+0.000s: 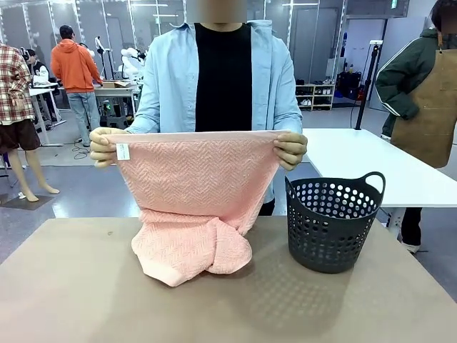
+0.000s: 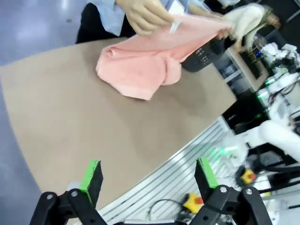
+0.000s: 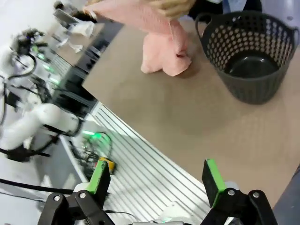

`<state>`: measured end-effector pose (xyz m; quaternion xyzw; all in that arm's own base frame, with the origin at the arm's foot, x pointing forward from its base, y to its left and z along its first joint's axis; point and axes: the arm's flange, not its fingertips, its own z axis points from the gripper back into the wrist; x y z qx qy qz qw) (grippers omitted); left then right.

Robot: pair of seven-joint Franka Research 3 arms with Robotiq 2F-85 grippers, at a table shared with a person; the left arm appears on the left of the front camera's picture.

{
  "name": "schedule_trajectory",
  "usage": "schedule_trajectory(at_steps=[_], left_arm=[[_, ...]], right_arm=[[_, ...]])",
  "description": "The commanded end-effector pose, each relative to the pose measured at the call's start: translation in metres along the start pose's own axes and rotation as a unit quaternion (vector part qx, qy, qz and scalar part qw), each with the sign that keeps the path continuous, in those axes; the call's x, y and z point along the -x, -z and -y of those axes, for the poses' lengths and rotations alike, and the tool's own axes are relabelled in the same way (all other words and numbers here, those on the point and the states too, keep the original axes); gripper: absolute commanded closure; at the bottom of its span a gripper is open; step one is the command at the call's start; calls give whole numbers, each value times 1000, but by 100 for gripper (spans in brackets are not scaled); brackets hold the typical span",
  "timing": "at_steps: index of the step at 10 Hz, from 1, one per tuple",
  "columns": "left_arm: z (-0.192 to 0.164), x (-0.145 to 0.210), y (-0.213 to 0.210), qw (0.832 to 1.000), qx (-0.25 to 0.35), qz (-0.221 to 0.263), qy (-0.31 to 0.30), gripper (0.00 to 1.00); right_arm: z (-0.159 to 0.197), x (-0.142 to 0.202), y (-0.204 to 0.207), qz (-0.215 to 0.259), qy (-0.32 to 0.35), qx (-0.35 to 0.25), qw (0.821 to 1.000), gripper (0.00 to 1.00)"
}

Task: Fold the towel.
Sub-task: Grab the top end of the 100 cm Hotel Towel extended by the human.

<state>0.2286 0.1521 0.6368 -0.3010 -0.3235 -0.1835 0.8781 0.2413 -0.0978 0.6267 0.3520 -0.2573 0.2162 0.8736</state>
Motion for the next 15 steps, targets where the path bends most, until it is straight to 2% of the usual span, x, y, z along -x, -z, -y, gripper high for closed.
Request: schedule_trajectory(at_steps=[1, 2, 4, 7, 10, 11, 14, 15], left_arm=[[47, -19, 24, 992, -94, -41, 71, 0], [69, -32, 36, 985, -124, -58, 104, 0], [88, -48, 62, 972, -160, -90, 144, 0], [93, -54, 78, 971, -156, -101, 151, 0], [89, -50, 79, 979, -112, -92, 141, 0], [92, -51, 83, 972, -138, -107, 158, 0], [92, -51, 83, 972, -138, -107, 158, 0], [89, -50, 82, 973, -121, -106, 163, 0]], right_arm=[[-41, -11, 33, -35, -39, 76, 996, 0], [-62, -20, 46, -46, -65, 99, 992, 0], [-85, -35, 69, -61, -101, 129, 985, 0], [-91, -46, 86, -62, -112, 121, 984, 0], [-94, -46, 90, -65, -125, 120, 983, 0], [-94, -46, 90, -65, -125, 120, 983, 0], [-94, -46, 90, -65, -125, 120, 983, 0], [-94, -46, 90, -65, -125, 120, 983, 0]])
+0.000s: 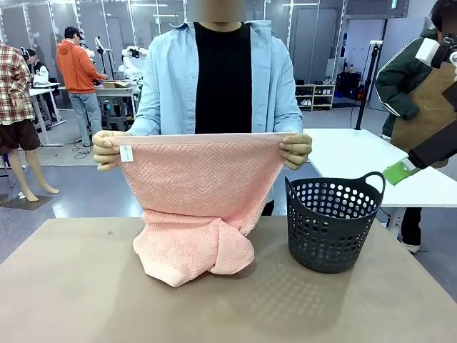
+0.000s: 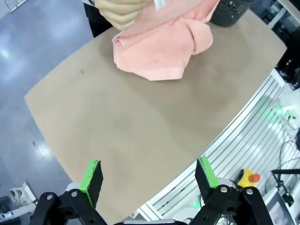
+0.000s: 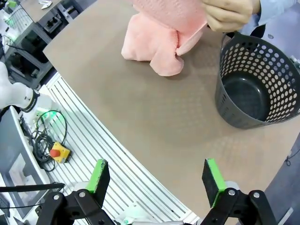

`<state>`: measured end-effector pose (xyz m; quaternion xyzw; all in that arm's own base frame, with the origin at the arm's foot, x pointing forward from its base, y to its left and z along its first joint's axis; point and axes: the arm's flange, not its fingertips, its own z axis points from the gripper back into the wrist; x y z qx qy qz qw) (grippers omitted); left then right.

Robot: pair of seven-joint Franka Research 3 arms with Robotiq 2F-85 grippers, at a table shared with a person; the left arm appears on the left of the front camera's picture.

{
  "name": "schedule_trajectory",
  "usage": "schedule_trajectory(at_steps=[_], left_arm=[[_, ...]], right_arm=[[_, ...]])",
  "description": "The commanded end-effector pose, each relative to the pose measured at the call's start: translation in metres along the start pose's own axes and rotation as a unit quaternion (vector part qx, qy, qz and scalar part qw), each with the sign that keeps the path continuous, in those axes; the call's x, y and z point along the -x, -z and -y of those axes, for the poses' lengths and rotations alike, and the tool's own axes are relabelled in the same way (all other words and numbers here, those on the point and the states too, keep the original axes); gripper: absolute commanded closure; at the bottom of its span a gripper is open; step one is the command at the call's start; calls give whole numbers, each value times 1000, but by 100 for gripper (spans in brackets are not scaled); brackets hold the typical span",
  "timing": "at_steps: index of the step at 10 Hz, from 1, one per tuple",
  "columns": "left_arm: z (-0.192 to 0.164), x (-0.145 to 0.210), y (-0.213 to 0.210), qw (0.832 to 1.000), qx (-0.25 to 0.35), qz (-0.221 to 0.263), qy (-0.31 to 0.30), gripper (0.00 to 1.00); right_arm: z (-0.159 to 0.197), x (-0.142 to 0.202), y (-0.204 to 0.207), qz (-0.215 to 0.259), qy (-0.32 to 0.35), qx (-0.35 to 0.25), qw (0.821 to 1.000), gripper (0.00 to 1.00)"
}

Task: Fold the towel.
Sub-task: Grab the top end of the 100 cm Hotel Towel extended by the human.

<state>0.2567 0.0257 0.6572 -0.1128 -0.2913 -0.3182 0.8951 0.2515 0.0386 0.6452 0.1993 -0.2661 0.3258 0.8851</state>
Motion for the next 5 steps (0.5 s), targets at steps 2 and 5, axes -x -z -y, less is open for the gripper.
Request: schedule_trajectory(at_steps=[2, 5], left_arm=[[32, -61, -20, 990, -58, -19, 131, 0], [94, -156, -11, 948, -105, -90, 287, 0]], right_arm=[[-14, -28, -3, -16, -55, 22, 998, 0], [-66, -113, -8, -72, -221, 113, 966, 0]])
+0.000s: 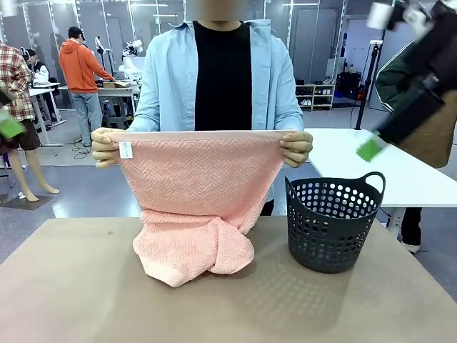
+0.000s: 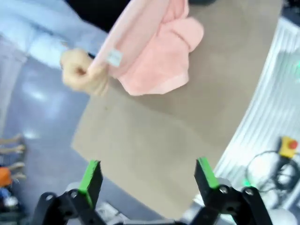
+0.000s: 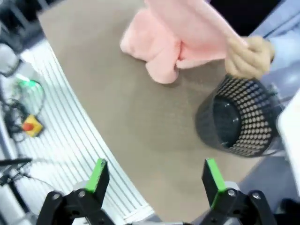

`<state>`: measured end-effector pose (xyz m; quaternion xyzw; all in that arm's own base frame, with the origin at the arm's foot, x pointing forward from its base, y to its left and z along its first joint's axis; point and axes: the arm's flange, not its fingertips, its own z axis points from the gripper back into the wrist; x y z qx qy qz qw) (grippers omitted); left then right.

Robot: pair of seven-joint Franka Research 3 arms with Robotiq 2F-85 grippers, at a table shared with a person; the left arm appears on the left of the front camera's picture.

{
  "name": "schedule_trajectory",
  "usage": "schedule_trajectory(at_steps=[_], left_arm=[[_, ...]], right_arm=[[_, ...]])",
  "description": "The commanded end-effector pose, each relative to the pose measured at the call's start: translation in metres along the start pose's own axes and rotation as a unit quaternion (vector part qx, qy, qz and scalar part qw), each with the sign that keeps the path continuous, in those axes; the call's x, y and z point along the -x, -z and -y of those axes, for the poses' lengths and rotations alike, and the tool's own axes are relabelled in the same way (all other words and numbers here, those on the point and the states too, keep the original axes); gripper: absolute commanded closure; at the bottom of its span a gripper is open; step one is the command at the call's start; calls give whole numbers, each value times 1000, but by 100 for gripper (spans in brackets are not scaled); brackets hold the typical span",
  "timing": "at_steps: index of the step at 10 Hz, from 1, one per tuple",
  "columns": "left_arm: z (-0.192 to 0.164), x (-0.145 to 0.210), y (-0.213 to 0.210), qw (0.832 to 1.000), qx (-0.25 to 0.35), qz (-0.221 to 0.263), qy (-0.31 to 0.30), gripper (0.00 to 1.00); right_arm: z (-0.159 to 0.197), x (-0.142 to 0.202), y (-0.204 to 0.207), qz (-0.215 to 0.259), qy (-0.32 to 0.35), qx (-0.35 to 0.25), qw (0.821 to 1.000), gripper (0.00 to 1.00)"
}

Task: Fold the towel.
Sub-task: Grab the top end of the 100 cm Hotel Towel extended by the human.

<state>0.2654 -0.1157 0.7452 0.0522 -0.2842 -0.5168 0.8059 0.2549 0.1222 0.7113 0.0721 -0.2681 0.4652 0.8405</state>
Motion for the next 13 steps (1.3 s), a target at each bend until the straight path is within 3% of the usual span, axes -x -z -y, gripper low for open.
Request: schedule_trajectory(at_steps=[1, 2, 4, 6, 8, 13], left_arm=[[-27, -43, 6, 996, -25, -47, 74, 0], [-30, -67, 14, 989, 2, -55, 136, 0], [-39, -101, 19, 969, 26, -70, 233, 0], [-49, -122, 25, 946, 59, -50, 315, 0], [-53, -136, 48, 938, 81, -66, 331, 0], [-73, -133, 102, 953, 112, -64, 275, 0]], right_arm=[[10, -58, -4, -43, -116, 66, 990, 0], [10, -89, -2, -59, -188, 69, 978, 0], [4, -132, 7, -101, -266, 93, 954, 0], [8, -156, 18, -109, -308, 83, 942, 0], [16, -173, 37, -123, -329, 82, 933, 0], [47, -184, 90, -130, -302, 61, 942, 0]])
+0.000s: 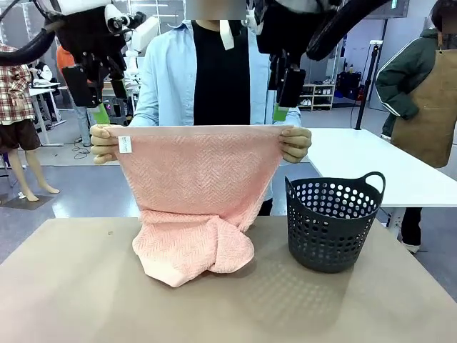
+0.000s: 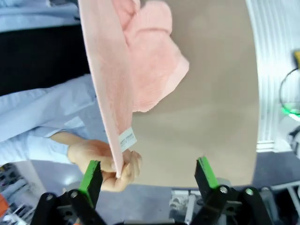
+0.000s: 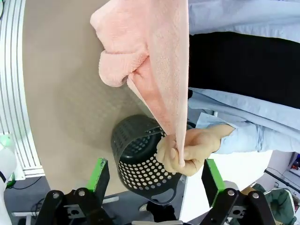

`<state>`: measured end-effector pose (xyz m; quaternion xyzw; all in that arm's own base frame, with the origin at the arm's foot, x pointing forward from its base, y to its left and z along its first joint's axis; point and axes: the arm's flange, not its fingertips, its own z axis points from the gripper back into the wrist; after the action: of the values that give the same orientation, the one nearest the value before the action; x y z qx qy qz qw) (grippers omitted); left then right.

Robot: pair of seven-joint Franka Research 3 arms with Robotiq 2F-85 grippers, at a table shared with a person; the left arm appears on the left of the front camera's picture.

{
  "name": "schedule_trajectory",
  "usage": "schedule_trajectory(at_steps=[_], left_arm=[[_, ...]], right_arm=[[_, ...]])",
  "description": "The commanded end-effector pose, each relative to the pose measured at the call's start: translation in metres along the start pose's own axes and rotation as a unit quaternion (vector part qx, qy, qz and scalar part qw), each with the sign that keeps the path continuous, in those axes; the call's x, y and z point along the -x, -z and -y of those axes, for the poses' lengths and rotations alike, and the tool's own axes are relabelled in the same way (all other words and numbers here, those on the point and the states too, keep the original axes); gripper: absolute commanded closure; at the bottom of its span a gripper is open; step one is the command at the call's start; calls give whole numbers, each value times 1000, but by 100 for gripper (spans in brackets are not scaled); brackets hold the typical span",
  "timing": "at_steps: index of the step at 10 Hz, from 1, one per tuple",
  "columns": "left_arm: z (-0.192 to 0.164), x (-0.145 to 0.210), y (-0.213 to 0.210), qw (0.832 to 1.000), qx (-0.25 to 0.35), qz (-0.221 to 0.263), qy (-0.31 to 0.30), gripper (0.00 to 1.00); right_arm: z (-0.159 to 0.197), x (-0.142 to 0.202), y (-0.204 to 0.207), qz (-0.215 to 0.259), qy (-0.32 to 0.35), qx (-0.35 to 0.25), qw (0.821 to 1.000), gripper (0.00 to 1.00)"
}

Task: Fold the towel.
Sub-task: Grab the top end of the 100 cm Hotel Towel extended by the human.

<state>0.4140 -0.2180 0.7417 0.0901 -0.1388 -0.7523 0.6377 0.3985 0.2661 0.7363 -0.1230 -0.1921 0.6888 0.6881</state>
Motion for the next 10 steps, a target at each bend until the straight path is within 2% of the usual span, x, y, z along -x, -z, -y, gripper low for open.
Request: schedule_trajectory(at_steps=[1, 4, 7, 10], left_arm=[[-8, 7, 12, 999, 10, 22, -23, 0], [-29, 12, 41, 999, 13, 39, -23, 0], [-51, 10, 71, 998, 26, 26, -54, 0], [-58, 12, 91, 995, 54, 37, -74, 0]], right_arm=[[13, 2, 15, 2, 8, -7, 1000, 0], [36, -1, 48, -2, 7, -19, 1000, 0], [55, -7, 77, -13, 13, -35, 999, 0], [67, 2, 99, -7, 29, -63, 998, 0]])
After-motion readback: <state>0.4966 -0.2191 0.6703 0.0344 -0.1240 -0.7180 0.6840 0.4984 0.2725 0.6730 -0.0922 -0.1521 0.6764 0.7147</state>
